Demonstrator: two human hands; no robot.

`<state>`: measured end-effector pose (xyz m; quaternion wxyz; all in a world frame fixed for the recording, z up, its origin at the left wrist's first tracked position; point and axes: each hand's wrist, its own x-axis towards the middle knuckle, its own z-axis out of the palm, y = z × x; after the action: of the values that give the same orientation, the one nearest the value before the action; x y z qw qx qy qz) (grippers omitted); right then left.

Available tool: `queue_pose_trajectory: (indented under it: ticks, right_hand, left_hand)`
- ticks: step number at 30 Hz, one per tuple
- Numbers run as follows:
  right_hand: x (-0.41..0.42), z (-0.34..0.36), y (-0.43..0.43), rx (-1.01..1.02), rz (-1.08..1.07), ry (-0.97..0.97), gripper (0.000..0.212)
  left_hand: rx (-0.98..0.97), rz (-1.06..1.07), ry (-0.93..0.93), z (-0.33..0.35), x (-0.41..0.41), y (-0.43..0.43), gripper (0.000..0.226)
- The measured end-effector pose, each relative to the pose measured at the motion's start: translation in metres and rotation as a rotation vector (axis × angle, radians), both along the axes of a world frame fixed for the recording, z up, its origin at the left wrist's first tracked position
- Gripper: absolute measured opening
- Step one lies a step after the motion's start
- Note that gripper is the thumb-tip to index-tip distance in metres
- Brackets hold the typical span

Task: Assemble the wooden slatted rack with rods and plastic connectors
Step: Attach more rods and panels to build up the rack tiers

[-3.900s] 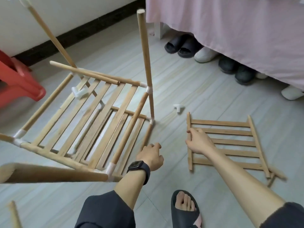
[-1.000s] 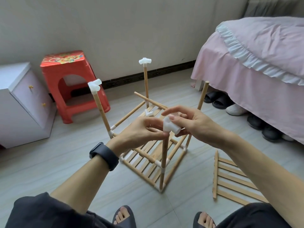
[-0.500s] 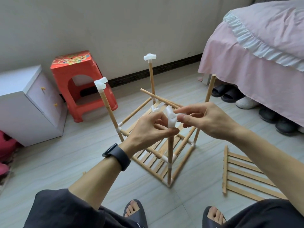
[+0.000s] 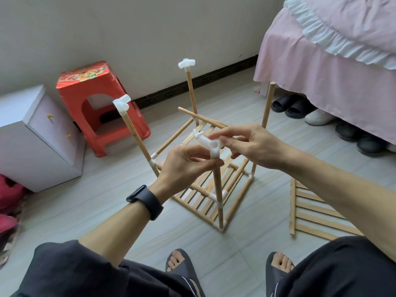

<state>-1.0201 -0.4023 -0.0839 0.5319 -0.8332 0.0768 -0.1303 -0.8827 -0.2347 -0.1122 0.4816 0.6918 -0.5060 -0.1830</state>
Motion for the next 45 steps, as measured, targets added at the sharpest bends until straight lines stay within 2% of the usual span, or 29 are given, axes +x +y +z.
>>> queue_pose_trajectory:
  ticks: [4, 6, 8, 9, 12, 14, 16, 19, 21, 24, 27, 31, 33, 36, 41, 45]
  right_hand:
    - [0.005, -0.012, 0.005, -0.160, -0.111, -0.084, 0.030]
    - [0.010, -0.015, 0.012, -0.100, -0.116, -0.096, 0.036]
    - [0.012, -0.021, 0.014, 0.031, -0.100, -0.046, 0.042]
    - [0.013, -0.025, 0.011, 0.020, -0.113, 0.003, 0.045]
    - [0.015, -0.052, -0.007, -0.267, -0.170, 0.299, 0.052]
    - [0.021, -0.072, -0.011, -0.517, -0.106, 0.492, 0.056]
    - [0.032, -0.092, -0.005, -0.707, 0.010, 0.602, 0.060]
    - [0.054, -0.109, 0.019, -0.885, 0.147, 0.664, 0.067]
    - [0.071, -0.115, 0.032, -0.959, 0.207, 0.670, 0.070]
    - [0.095, -0.121, 0.044, -1.004, 0.221, 0.712, 0.067]
    - [0.112, -0.129, 0.052, -0.999, 0.225, 0.813, 0.049]
    - [0.127, -0.142, 0.055, -1.059, 0.191, 0.774, 0.051]
    - [0.136, -0.145, 0.049, -1.081, 0.165, 0.762, 0.044]
    - [0.150, -0.154, 0.047, -1.075, 0.154, 0.760, 0.052]
    - [0.166, -0.163, 0.048, -1.190, 0.203, 0.718, 0.055]
    - [0.177, -0.157, 0.051, -1.123, 0.287, 0.773, 0.061]
  left_hand:
    - [-0.029, 0.001, -0.257, 0.002, 0.006, 0.001, 0.026]
    - [-0.011, 0.014, -0.247, 0.004, 0.013, 0.006, 0.023]
    - [0.009, 0.091, -0.170, 0.004, 0.024, 0.017, 0.019]
    - [0.017, 0.154, -0.121, 0.004, 0.034, 0.025, 0.017]
    - [0.031, 0.367, -0.058, 0.003, 0.068, 0.055, 0.013]
    - [0.052, 0.481, -0.049, 0.000, 0.087, 0.075, 0.011]
    - [0.043, 0.574, -0.007, -0.006, 0.103, 0.089, 0.013]
    - [-0.012, 0.649, 0.029, -0.009, 0.119, 0.096, 0.042]
    - [-0.112, 0.611, 0.166, -0.001, 0.117, 0.089, 0.056]
    - [-0.242, 0.613, 0.373, 0.012, 0.113, 0.067, 0.053]
    - [-0.312, 0.709, 0.504, 0.011, 0.117, 0.049, 0.040]
    - [-0.405, 0.801, 0.430, -0.001, 0.128, 0.034, 0.026]
    - [-0.431, 0.822, 0.403, -0.005, 0.133, 0.030, 0.026]
    - [-0.473, 0.866, 0.388, -0.011, 0.136, 0.025, 0.026]
    - [-0.542, 0.948, 0.411, -0.015, 0.135, 0.017, 0.027]
    - [-0.564, 0.976, 0.390, -0.016, 0.149, 0.017, 0.028]
